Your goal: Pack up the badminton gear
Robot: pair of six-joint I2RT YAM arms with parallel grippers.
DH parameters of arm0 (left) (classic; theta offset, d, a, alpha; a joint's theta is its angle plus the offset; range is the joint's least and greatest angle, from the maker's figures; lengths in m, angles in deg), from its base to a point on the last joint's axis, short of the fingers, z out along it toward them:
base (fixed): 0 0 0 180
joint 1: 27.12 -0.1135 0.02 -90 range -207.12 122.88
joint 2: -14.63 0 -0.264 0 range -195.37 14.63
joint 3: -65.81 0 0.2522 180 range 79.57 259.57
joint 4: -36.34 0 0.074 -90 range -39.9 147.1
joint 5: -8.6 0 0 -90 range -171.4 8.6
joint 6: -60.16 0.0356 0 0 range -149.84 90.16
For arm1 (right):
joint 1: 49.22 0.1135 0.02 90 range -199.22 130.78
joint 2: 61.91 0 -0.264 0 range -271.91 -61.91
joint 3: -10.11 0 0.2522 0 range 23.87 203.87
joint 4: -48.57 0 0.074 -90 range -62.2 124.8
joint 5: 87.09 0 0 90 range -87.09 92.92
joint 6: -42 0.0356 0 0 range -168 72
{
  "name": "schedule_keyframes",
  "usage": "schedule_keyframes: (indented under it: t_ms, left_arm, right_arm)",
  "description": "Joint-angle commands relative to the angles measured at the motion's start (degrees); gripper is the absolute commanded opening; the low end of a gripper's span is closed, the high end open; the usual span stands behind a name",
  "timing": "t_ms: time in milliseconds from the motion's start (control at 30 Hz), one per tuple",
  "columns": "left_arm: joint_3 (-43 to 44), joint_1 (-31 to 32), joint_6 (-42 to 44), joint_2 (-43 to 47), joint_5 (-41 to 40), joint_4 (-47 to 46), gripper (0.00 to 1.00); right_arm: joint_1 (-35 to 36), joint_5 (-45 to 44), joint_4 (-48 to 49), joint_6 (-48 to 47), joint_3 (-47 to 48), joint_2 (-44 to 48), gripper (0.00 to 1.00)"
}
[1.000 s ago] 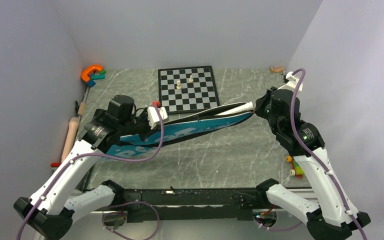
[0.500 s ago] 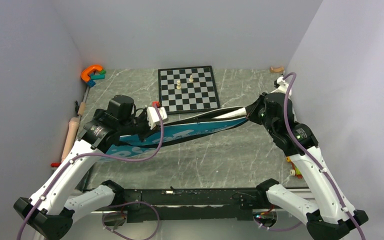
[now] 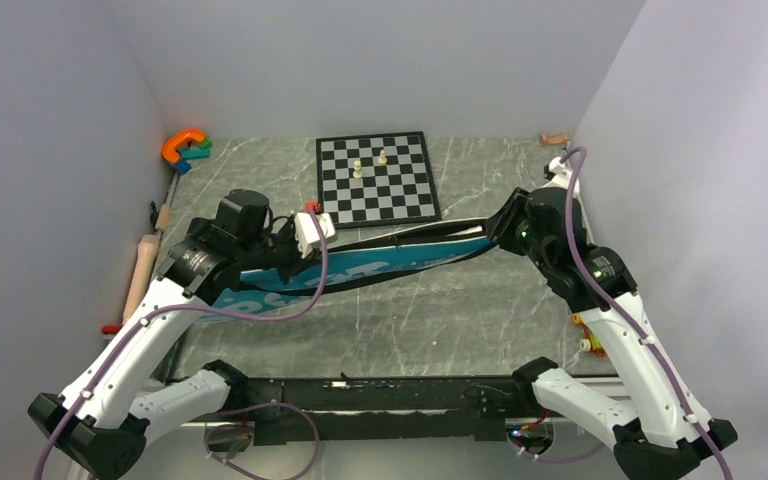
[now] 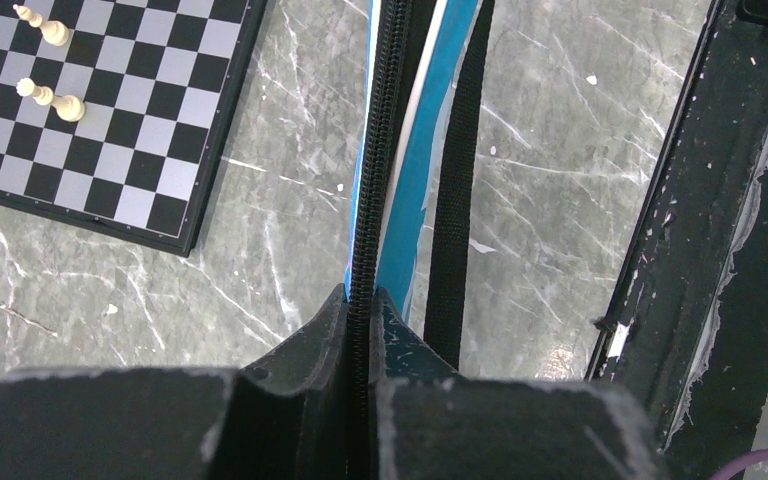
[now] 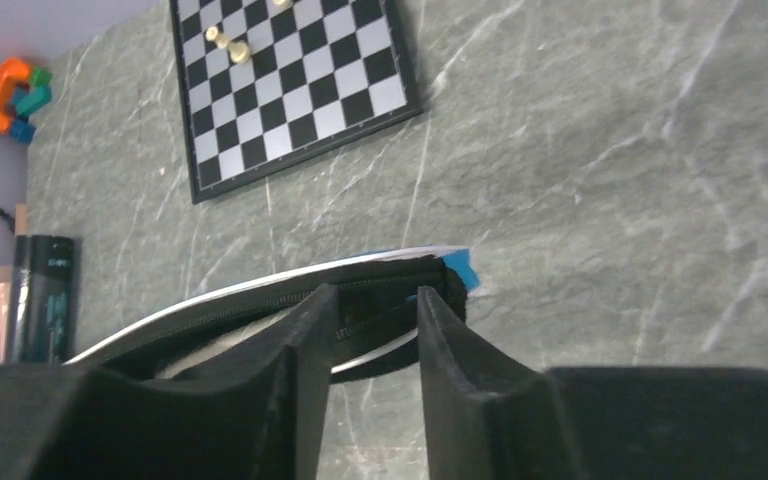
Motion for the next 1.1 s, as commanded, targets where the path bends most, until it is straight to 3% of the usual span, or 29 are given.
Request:
schedule_keyframes:
  t_ms: [0,133,300,533,667,800,933,1067]
  left_arm:
    - [3.7,0.1,-0.5,1.4,3.5,-7.2,0.00]
    - [3.8,0.0,-0.8,1.4,3.7,-7.3,0.00]
    - [4.4,0.1,-0.6,1.2,3.6,-6.9,0.00]
    - [4.7,0.0,-0.8,1.0,3.3,-7.0,0.00]
    - [4.9,0.1,-1.0,0.7,3.4,-7.2,0.00]
    - [5.4,0.0,-1.1,0.5,3.6,-7.1,0.00]
    - [5.8,0.0,-0.8,0.4,3.5,-6.6,0.00]
    - [5.8,0.1,-0.8,0.4,3.7,-6.7,0.00]
  right_arm:
    - [0.1,-7.6,-4.6,-5.3,10.9,0.6,0.43]
    - [0.2,-3.5,-4.5,-6.2,15.6,0.0,0.45]
    - [0.1,8.2,0.8,-3.2,10.4,1.1,0.37]
    - [0.2,32.4,11.3,1.1,3.5,3.1,0.59]
    - [0.3,41.2,21.0,7.0,-3.3,4.4,0.64]
    - [1.6,43.5,30.0,13.1,-11.7,4.9,0.65]
    - [4.3,37.3,29.5,11.9,-11.5,5.5,0.63]
    - [5.0,39.3,32.4,13.3,-12.0,4.3,0.63]
